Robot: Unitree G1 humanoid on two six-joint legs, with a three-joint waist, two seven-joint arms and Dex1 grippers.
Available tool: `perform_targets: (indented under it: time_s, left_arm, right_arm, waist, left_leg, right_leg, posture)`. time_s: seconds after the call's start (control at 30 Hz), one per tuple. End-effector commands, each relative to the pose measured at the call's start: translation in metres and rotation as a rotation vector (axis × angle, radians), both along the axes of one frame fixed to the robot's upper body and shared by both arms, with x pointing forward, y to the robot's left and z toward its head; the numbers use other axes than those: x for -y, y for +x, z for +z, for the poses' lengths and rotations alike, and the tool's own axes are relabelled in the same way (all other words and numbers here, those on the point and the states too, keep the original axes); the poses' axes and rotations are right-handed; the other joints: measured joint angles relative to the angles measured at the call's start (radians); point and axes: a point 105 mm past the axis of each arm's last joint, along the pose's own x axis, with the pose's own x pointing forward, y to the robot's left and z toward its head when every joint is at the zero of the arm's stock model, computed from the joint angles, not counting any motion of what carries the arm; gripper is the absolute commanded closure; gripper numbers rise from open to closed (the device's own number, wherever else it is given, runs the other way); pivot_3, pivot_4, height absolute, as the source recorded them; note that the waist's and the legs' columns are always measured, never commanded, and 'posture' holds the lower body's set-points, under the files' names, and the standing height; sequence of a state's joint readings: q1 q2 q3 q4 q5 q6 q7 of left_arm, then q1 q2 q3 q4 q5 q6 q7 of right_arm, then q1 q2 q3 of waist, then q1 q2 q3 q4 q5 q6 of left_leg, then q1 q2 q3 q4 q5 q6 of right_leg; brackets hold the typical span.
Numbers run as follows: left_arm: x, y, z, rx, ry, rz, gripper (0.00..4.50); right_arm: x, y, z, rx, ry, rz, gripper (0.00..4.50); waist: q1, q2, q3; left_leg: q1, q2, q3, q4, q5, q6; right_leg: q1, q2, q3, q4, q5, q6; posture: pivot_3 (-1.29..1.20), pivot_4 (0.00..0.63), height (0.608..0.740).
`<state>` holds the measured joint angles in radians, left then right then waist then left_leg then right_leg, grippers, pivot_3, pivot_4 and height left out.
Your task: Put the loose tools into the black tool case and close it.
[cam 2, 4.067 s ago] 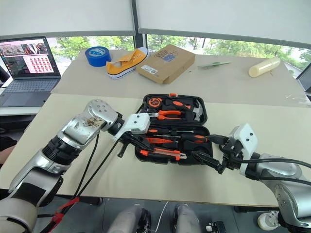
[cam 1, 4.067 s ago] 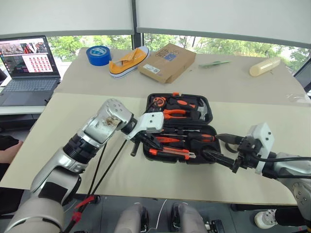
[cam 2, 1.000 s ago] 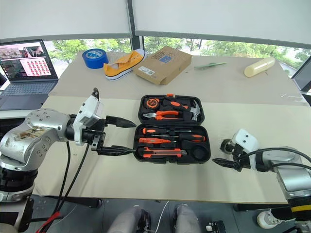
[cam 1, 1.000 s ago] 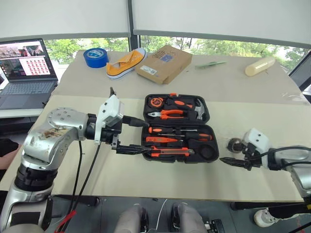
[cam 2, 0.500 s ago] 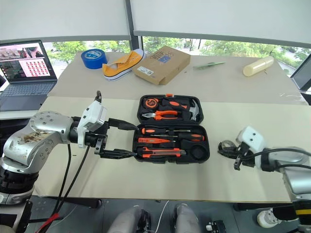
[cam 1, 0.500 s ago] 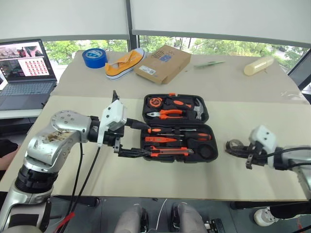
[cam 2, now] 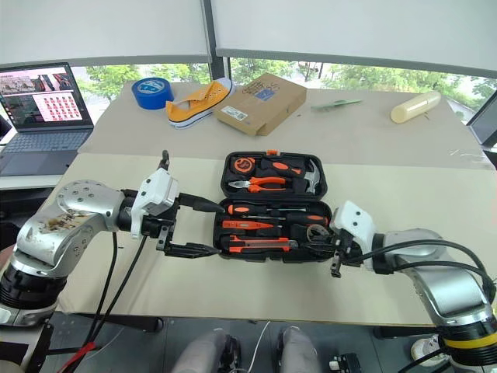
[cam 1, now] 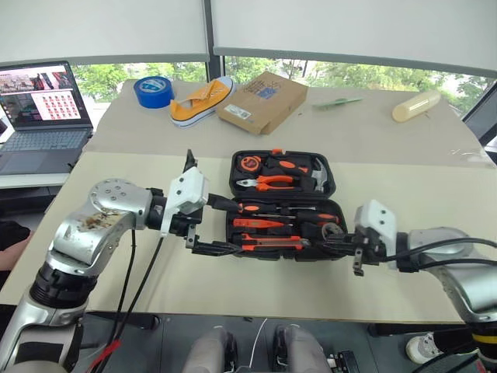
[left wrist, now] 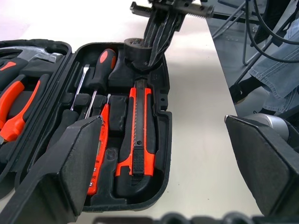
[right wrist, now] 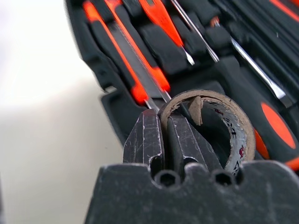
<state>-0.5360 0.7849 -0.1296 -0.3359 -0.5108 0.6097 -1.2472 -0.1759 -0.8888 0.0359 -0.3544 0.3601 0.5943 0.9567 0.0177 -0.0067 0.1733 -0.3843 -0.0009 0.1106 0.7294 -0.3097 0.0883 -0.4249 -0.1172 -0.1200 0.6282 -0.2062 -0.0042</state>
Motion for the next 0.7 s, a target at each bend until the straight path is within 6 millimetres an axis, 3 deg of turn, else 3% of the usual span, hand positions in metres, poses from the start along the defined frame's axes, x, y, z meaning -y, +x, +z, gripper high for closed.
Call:
perform_targets:
  time_s: [0.03, 0.33, 0.43, 0.5, 0.6, 0.7]
  left_arm:
    - [0.001, 0.001, 0.009, 0.05, -0.01, -0.01, 0.0]
    - [-0.001, 0.005, 0.01, 0.054, -0.005, 0.012, 0.0]
    - [-0.003, 0.01, 0.01, 0.062, -0.003, 0.024, 0.0]
    - [-0.002, 0.012, 0.011, 0.064, -0.005, 0.027, 0.0]
    - [-0.003, 0.018, 0.005, 0.05, -0.003, 0.065, 0.0]
    - [-0.01, 0.037, -0.008, 0.034, 0.009, 0.196, 0.0]
  right_arm:
    - [0.01, 0.003, -0.001, 0.014, -0.061, -0.031, 4.43]
    - [-0.008, -0.023, 0.012, -0.066, 0.038, 0.089, 1.44]
    - [-0.004, -0.028, 0.016, -0.062, 0.016, 0.096, 0.36]
    - [0.001, -0.027, 0.018, -0.046, -0.005, 0.085, 0.02]
    - [0.016, -0.017, 0.029, -0.007, -0.011, 0.023, 0.02]
    - [0.032, -0.001, 0.048, 0.033, 0.065, -0.085, 0.02]
  waist:
    - [-0.001, 0.0, 0.0]
    - [-0.002, 0.0, 0.0]
    - [-0.001, 0.0, 0.0]
    - [0.001, 0.0, 0.0]
    - [0.001, 0.0, 0.0]
    - [0.0, 0.0, 0.0]
  left_leg:
    - [0.0, 0.0, 0.0, 0.0, 0.0, 0.0]
    - [0.0, 0.0, 0.0, 0.0, 0.0, 0.0]
    - [0.0, 0.0, 0.0, -0.001, 0.0, 0.0]
    - [0.0, 0.0, 0.0, 0.0, 0.0, 0.0]
    - [0.0, 0.0, 0.0, 0.0, 0.0, 0.0]
    - [0.0, 0.0, 0.0, 0.0, 0.0, 0.0]
  right_leg:
    - [0.0, 0.002, 0.0, 0.0, 0.0, 0.0]
    - [0.0, 0.003, 0.0, 0.0, 0.0, 0.0]
    - [0.0, 0.003, 0.0, 0.0, 0.0, 0.0]
    - [0.0, 0.002, 0.0, 0.0, 0.0, 0.0]
    - [0.0, 0.002, 0.0, -0.001, 0.0, 0.0]
    - [0.0, 0.002, 0.0, -0.001, 0.0, 0.0]
  posture:
    - [0.0, 0.15, 0.731]
    - [0.0, 0.15, 0.731]
    - [0.0, 0.15, 0.731]
    - [0.0, 0.15, 0.731]
    - [0.0, 0.15, 0.731]
    - [0.0, 0.15, 0.731]
